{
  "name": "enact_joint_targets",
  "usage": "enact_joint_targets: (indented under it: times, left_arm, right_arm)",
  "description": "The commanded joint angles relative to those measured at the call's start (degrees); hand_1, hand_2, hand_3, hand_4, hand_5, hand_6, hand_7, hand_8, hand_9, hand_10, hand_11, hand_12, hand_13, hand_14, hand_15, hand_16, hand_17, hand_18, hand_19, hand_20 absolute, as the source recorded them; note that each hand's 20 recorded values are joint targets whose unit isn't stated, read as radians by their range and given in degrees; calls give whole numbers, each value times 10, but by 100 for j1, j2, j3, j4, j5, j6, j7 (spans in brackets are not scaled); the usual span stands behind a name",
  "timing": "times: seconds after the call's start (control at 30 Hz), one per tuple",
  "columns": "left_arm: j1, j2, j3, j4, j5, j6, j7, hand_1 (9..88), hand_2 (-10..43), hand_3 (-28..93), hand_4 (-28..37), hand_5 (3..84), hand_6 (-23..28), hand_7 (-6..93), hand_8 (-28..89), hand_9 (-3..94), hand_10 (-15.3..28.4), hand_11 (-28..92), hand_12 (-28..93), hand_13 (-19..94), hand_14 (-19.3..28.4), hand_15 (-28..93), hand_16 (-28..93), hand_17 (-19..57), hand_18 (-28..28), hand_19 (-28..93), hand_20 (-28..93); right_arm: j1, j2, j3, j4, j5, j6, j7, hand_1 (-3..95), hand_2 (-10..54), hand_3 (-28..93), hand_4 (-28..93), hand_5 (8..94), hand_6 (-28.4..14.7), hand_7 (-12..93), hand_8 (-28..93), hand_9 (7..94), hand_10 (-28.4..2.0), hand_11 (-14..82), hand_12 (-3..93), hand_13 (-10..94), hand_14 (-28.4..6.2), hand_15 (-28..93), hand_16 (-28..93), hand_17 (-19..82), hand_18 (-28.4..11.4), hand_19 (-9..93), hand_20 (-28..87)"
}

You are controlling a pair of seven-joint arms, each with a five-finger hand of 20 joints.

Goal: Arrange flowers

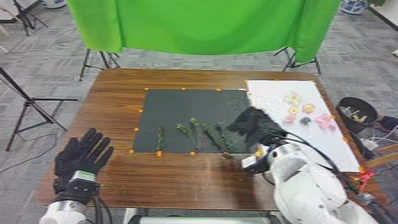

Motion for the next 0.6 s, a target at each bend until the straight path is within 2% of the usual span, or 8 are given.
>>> enact_joint_targets:
  times: [0.03,0.2,0.33,0.43,0.47,0.6]
  left_arm:
    - [47,-2,-14,-62,12,-105,65,289,177,729,-282,419,98,185,-94,323,157,272,101,243,164,418,-94,-68,144,381,79]
    - [53,-20,-4,-62,-5,-79,75,289,177,729,-282,419,98,185,-94,324,158,272,100,243,164,419,-94,-68,144,380,79]
    - [20,-25,13,-48,0,-86,47,289,177,729,-282,419,99,185,-94,324,158,272,99,243,164,419,-94,-68,144,380,79]
    - [6,-20,28,-77,2,-2,46,290,177,729,-282,419,99,185,-94,324,157,273,100,243,164,418,-94,-68,144,381,79]
    - [14,-25,15,-60,12,-73,36,289,177,729,-281,418,99,185,-94,318,157,270,99,243,164,419,-94,-68,144,380,79]
    - [-15,-37,35,-54,-10,-48,23,290,177,729,-281,416,99,183,-94,310,156,271,101,242,164,419,-94,-68,144,381,79]
  right_arm:
    - [-103,329,918,228,-977,-965,593,340,-5,818,-197,634,-48,168,-123,627,-171,114,149,608,-156,458,199,307,-235,848,356]
    - [18,415,780,505,-1416,-1121,974,403,-90,801,-232,615,-45,167,-122,619,-158,117,147,612,-145,450,193,309,-236,852,351]
    - [102,370,766,686,-1350,-1142,916,430,-95,800,-254,598,-41,161,-125,594,-146,107,143,611,-138,441,195,311,-236,852,349]
    - [135,399,644,779,-1557,-761,938,449,-95,805,-272,578,-40,149,-121,563,-135,93,135,608,-136,434,194,312,-235,852,347]
    - [144,389,620,810,-1600,-672,940,454,-95,809,-275,577,-39,150,-120,561,-134,94,135,608,-135,434,194,313,-235,852,346]
    - [322,311,587,1037,-1499,-790,921,469,-95,819,-279,581,-35,158,-123,568,-133,101,138,611,-131,440,196,317,-230,855,344]
